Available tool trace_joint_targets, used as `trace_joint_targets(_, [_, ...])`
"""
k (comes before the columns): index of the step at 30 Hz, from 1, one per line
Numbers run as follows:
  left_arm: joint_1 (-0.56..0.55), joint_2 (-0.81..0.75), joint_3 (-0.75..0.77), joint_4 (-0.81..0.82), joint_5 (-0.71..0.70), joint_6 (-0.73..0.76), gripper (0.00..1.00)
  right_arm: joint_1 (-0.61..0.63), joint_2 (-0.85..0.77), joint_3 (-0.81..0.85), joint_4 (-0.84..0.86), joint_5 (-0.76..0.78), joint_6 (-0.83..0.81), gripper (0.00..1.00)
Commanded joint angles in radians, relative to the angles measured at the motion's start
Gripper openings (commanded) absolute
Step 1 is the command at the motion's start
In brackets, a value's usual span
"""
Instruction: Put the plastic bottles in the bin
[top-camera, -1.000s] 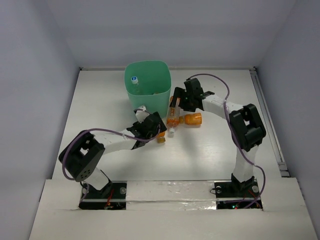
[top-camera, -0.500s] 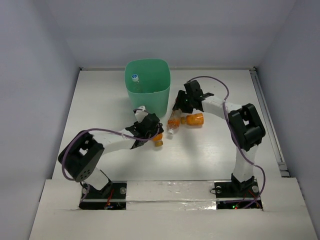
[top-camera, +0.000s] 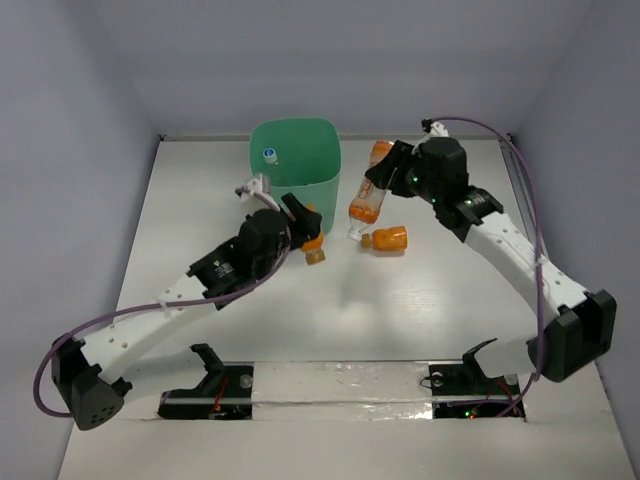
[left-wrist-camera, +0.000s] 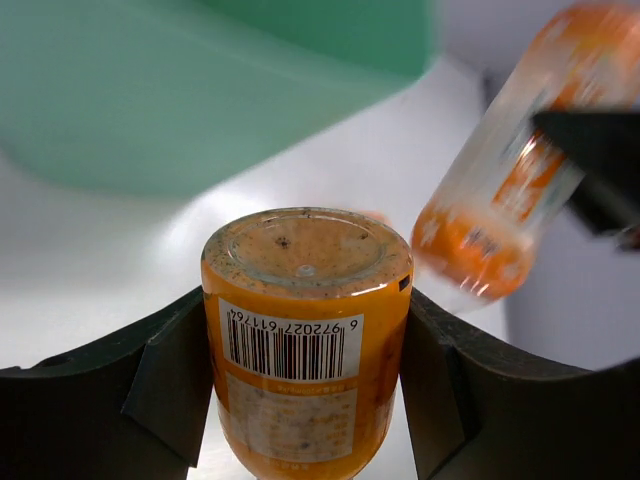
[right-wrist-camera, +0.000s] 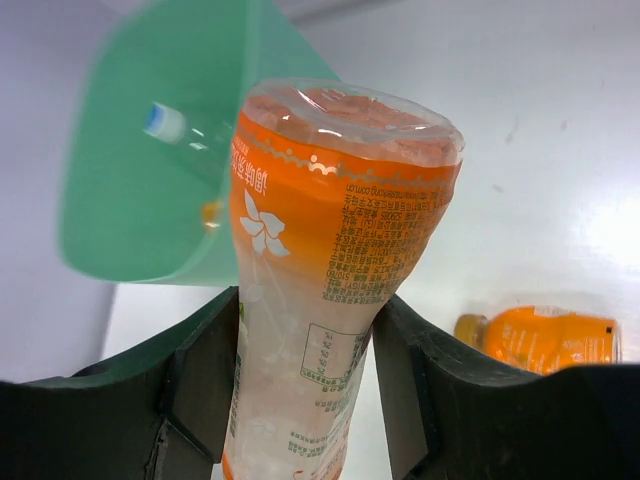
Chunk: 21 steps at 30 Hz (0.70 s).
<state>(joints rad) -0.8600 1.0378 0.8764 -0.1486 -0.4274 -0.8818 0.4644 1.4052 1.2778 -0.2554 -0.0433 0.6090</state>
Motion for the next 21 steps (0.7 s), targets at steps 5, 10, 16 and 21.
trace_joint_targets(5, [0.177,0.146,0.471,0.046,-0.062,0.328,0.49,-0.003,-0.094,0.123,-0.012,0.003,-0.017,0.51])
trace_joint_targets(10, [0.324,0.350,0.671,0.122,-0.047,0.443,0.50,0.011,-0.035,0.262,-0.018,0.020,-0.035,0.51])
trace_joint_targets(16, [0.348,0.501,0.794,0.081,-0.024,0.488,0.85,0.045,0.130,0.506,-0.044,0.105,-0.069,0.52])
trace_joint_targets(21, [0.348,0.409,0.742,0.083,-0.004,0.471,0.92,0.101,0.274,0.715,-0.068,0.198,-0.124,0.56])
